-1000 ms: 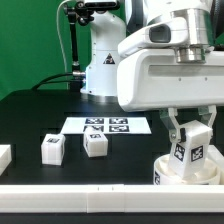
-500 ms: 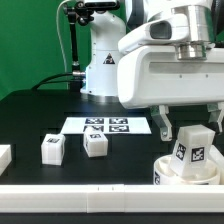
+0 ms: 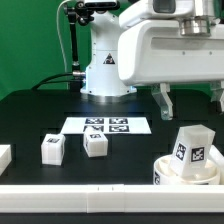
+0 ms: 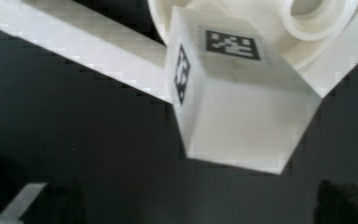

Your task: Assemble stool

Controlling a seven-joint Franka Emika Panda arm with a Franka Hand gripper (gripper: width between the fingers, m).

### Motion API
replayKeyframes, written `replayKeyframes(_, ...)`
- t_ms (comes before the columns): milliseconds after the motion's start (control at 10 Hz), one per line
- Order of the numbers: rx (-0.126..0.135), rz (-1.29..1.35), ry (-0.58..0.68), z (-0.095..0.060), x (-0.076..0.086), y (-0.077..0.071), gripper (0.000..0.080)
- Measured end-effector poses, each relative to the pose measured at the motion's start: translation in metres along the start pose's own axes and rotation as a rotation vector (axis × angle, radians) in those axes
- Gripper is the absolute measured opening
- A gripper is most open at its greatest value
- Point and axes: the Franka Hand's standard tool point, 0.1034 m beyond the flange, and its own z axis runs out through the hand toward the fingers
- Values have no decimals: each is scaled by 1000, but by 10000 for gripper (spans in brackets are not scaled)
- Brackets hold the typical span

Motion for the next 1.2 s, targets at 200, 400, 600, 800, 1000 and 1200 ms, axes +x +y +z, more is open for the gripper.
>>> replayKeyframes(200,0,0,0,1,0,0,649)
replayKeyframes(400,3,-15,-10,3,-2,0,649)
replayKeyframes(600,9,-59,-28,6,-7,3,649)
replayKeyframes(800,64,-60,-149,11,-13,-6,649)
replayKeyframes(1000,102,-46,-269,9,-15,-16,649)
replayKeyframes(1200,138,-104,-332,12,-11,-23,649)
